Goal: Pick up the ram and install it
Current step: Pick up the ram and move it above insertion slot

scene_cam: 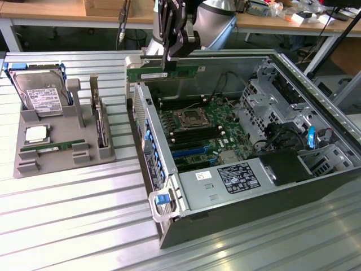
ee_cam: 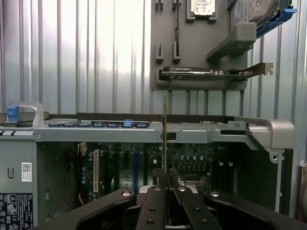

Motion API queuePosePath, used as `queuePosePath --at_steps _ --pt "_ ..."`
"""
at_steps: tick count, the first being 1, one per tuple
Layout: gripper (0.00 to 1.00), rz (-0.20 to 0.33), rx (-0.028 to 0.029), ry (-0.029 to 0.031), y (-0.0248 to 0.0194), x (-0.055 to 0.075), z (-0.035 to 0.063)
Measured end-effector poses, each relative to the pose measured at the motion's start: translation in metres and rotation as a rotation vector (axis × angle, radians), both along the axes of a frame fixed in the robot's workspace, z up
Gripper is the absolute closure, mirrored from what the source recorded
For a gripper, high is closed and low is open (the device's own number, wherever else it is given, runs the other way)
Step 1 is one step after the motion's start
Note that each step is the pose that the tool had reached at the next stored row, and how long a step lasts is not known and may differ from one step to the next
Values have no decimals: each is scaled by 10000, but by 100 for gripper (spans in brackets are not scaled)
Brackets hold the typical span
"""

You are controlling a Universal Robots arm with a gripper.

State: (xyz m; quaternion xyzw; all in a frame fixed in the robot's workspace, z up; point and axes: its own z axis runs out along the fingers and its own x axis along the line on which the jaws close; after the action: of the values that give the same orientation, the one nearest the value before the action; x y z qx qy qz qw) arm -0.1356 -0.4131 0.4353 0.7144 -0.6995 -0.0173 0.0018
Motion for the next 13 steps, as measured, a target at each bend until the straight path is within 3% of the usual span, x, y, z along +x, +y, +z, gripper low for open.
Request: queuePosePath --at_steps 13 --pt "88 6 -4 0 0 203 -1"
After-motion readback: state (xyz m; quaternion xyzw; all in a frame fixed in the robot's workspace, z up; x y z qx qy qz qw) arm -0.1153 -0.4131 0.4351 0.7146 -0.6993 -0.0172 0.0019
